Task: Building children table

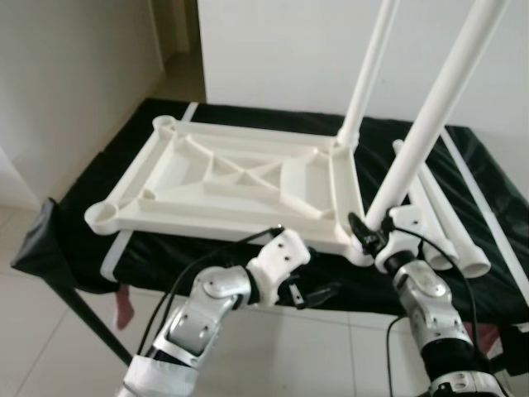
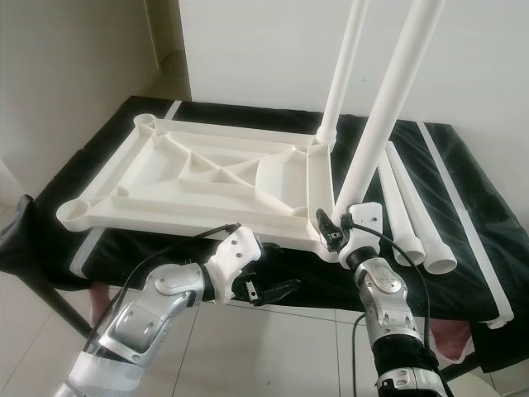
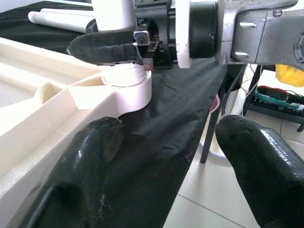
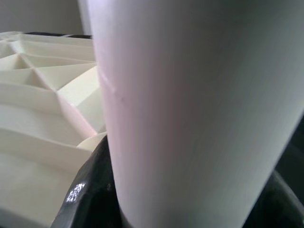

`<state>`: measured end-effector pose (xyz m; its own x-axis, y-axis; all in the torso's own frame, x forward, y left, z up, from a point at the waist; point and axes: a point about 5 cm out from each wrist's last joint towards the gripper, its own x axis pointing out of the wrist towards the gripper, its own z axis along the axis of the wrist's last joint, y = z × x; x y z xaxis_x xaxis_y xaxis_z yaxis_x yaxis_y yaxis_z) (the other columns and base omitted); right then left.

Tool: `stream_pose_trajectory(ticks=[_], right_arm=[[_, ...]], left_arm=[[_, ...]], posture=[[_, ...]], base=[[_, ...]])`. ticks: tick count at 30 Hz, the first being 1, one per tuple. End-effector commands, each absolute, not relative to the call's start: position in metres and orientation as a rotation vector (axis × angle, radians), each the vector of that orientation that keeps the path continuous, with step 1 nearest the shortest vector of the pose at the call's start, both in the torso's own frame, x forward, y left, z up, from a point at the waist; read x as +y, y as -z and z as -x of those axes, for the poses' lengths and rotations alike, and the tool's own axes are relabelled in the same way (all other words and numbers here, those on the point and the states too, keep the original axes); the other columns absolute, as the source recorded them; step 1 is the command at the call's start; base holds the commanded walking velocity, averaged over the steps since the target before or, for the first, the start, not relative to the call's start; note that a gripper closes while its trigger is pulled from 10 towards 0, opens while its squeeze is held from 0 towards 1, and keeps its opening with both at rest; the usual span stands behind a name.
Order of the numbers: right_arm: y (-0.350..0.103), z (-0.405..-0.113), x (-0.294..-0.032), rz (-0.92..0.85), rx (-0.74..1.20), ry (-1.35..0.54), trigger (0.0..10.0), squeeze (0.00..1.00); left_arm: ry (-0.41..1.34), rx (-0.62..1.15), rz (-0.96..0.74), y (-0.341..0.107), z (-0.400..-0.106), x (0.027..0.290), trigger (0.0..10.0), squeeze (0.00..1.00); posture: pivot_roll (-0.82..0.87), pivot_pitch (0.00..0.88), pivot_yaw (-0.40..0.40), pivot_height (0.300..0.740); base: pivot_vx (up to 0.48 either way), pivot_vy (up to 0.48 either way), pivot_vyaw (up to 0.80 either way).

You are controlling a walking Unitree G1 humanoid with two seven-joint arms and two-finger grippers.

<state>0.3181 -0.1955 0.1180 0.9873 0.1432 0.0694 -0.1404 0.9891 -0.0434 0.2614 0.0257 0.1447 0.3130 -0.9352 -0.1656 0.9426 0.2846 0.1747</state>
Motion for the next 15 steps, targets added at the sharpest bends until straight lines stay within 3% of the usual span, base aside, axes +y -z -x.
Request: stream_pose_trajectory(ticks=[1, 11, 15], right_arm=[[-0.107, -0.314, -0.202, 0.030, -0.013, -0.074, 10.0, 0.00], [-0.102, -0.304, -0.183, -0.075, 0.010, 0.324, 10.0, 0.00], [-0.102, -0.302, -0.175, -0.092, 0.017, 0.382, 10.0, 0.00]], left_arm=[[1.253, 0.028, -0.250, -0.145, -0.260, 0.024, 10.0, 0.00], [1.250, 0.031, -0.237, -0.144, -0.258, 0.022, 10.0, 0.00], [1.245, 0.032, -0.235, -0.144, -0.258, 0.022, 10.0, 0.00]], posture=[[0.00, 0.000, -0.020, 0.740], [0.00, 0.000, -0.038, 0.740], [0.00, 0.000, -0.042, 0.740]], base=[[0.000, 0.000, 0.00], [0.000, 0.000, 0.00], [0.000, 0.000, 0.00]])
